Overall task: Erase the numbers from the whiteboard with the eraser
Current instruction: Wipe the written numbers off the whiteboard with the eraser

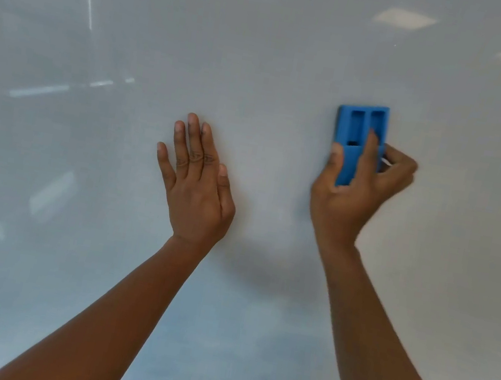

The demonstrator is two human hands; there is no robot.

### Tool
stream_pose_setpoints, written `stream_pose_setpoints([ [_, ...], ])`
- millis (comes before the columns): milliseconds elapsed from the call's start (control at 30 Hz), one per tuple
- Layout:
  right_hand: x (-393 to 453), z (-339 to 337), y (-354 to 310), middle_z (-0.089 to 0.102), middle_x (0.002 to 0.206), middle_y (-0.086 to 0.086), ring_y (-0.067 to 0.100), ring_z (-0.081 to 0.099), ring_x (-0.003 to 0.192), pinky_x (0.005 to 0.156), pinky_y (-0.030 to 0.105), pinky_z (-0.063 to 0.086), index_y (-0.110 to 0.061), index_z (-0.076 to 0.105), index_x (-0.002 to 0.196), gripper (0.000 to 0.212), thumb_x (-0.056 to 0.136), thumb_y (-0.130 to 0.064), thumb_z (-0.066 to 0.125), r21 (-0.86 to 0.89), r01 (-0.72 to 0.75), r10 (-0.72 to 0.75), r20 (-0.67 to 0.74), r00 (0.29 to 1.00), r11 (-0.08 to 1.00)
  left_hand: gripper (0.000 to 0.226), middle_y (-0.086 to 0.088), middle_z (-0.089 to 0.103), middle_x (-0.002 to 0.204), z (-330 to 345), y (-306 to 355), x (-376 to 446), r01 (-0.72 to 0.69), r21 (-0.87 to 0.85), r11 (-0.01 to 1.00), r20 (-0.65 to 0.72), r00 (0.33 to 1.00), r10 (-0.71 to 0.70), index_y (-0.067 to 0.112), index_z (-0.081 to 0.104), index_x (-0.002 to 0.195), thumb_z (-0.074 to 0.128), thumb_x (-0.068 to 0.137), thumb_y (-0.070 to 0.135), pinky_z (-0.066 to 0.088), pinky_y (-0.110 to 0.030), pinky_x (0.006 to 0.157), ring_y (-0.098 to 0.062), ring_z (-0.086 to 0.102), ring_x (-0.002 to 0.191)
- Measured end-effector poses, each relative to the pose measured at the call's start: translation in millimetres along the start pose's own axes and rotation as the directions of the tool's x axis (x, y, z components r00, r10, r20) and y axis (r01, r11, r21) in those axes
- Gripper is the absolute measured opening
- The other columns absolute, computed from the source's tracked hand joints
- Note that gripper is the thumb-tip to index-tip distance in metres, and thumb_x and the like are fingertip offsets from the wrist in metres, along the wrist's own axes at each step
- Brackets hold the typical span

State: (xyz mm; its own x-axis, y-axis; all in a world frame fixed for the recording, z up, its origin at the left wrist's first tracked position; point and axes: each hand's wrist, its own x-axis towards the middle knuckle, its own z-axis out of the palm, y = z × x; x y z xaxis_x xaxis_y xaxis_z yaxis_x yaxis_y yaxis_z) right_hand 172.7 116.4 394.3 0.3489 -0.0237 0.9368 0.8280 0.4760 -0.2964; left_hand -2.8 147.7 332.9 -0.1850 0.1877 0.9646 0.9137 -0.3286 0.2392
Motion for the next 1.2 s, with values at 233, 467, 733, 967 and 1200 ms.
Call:
stream_pose_setpoints([
  [233, -50.8, -6.5, -10.4, 0.052, 0.106, 0.026, 0.035, 0.051, 0.097, 0.083, 0.048, 0.051, 0.001, 0.062, 0.123, 0.042, 0.089, -0.022, 0.070, -0.005, 0.071, -0.069, 0.197, 0.978, 0.997, 0.056, -0.021, 0.017, 0.165, -3.1, -4.2, 1.4, -0.021, 0.022, 1.000, 0.013, 1.000, 0.021, 0.000, 0.016, 0.157, 0.021, 0.107, 0.025, -0.005, -0.048, 0.126, -0.035, 0.008, 0.154],
  [467, 6.6, -8.3, 11.2, 0.051, 0.099, 0.030, 0.039, 0.050, 0.091, 0.083, 0.025, 0.042, 0.008, 0.062, 0.117, 0.036, 0.088, -0.013, 0.068, 0.016, -0.206, 0.206, -0.146, 0.968, 0.978, 0.057, -0.020, 0.014, 0.166, -6.6, -8.5, 4.7, -0.074, 0.019, 0.997, 0.040, 0.996, 0.074, -0.001, 0.015, 0.158, 0.024, 0.106, 0.021, -0.007, -0.048, 0.125, -0.035, 0.007, 0.154],
  [733, -23.0, -0.1, -11.6, 0.053, 0.107, 0.025, 0.036, 0.050, 0.096, 0.085, 0.046, 0.047, -0.002, 0.063, 0.123, 0.042, 0.090, -0.028, 0.067, 0.011, 0.148, -0.147, 0.217, 0.965, 0.989, 0.057, -0.023, 0.016, 0.165, -9.2, -4.1, 3.3, -0.050, -0.010, 0.999, 0.057, 0.997, 0.050, -0.002, 0.017, 0.157, 0.027, 0.105, 0.020, -0.008, -0.047, 0.125, -0.036, 0.008, 0.153],
  [967, -73.0, -29.7, 12.2, 0.049, 0.112, 0.012, 0.026, 0.045, 0.099, 0.083, 0.045, 0.046, -0.012, 0.061, 0.127, 0.043, 0.088, -0.030, 0.067, 0.214, 0.322, -0.385, 0.562, 0.732, 0.922, 0.054, -0.013, 0.037, 0.157, -27.4, -3.5, -40.8, -0.407, -0.329, 0.852, 0.159, 0.865, 0.475, 0.004, 0.027, 0.153, 0.027, 0.106, 0.030, 0.004, -0.051, 0.126, -0.025, 0.020, 0.154],
  [1200, -133.6, -70.3, 35.3, 0.050, 0.116, 0.004, 0.019, 0.045, 0.102, 0.087, 0.034, 0.046, -0.018, 0.054, 0.123, 0.039, 0.090, -0.037, 0.064, 0.328, 0.226, -0.397, 0.799, 0.453, 0.917, 0.060, -0.006, 0.041, 0.158, -51.8, -20.1, -111.0, -0.369, -0.516, 0.773, 0.355, 0.729, 0.585, 0.009, 0.040, 0.151, 0.051, 0.101, 0.041, 0.030, -0.039, 0.122, -0.022, 0.035, 0.149],
])
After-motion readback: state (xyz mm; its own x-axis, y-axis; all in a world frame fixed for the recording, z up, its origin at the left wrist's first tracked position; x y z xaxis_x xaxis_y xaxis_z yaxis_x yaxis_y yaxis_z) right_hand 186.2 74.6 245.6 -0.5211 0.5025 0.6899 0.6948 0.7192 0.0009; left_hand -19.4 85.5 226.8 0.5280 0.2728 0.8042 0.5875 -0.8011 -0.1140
